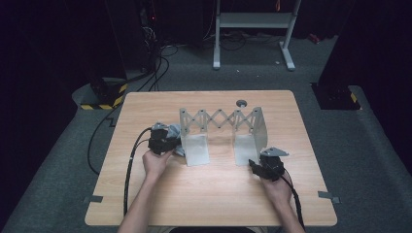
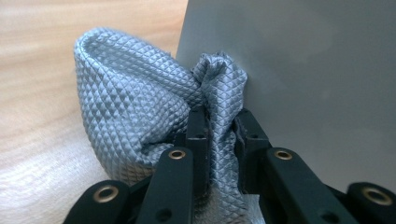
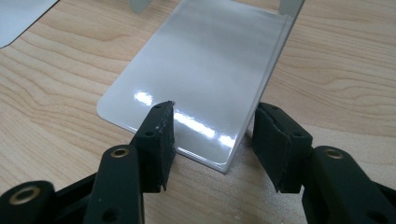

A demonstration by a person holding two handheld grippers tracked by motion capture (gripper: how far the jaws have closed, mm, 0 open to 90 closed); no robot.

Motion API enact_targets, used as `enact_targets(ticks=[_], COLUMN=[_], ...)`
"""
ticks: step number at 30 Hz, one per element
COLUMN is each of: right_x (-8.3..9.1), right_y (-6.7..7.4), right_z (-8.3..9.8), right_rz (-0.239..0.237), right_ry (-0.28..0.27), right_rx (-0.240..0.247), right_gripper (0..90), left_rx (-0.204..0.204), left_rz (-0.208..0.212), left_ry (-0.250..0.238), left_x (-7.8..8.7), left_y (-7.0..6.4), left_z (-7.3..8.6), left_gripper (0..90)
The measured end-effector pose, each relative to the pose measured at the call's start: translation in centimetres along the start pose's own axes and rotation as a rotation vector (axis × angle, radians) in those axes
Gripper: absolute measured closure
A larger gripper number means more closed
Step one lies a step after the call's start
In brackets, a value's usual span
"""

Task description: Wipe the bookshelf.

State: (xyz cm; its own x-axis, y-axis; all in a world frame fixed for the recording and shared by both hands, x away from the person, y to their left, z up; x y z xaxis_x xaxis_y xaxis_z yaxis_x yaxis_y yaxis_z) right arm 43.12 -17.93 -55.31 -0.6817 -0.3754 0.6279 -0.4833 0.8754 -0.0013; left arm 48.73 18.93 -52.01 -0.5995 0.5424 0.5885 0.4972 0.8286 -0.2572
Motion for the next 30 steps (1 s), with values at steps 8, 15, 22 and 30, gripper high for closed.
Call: enact_targets(ticks=[8,15,22,30], right_x=[0.0,0.0,0.0,0.0], right_y=[0.0,0.0,0.0,0.0], right_z=[0.0,0.0,0.0,0.0], right_rz=[-0.001,0.000,0.000,-0.001], right_ry=[0.000,0.000,0.000,0.000], right_rx=[0.001,0.001,0.000,0.000], right_gripper=[49.2,49.2,49.2,49.2], left_rx=[0.027,-0.012,-0.052,-0.075], left_rz=[0.011,0.033,0.065,0.081], left_ry=[0.032,-0.057,-0.140,-0.203], left_x=[-0.9,2.1,5.2,7.5], left_y=[0.6,-0.3,-1.6,-2.4], left_z=[0.4,-2.1,-5.4,-8.0], left_gripper=[78.4,78.5,78.5,78.5])
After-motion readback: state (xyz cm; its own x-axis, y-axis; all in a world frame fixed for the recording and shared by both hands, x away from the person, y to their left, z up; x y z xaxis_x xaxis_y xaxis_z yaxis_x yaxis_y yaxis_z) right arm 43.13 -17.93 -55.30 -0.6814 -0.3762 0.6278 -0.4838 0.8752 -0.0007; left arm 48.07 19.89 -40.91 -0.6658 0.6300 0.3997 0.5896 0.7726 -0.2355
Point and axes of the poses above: each handheld gripper's, and its own axes: x roughly backward along the jaws, z roughly out of its underside, y roughly to its left, the point moved 4 cm from there along -x, roughly forward along the jaws, and after that the axes turned 3 degrees about -y, right-handed, at the moved point
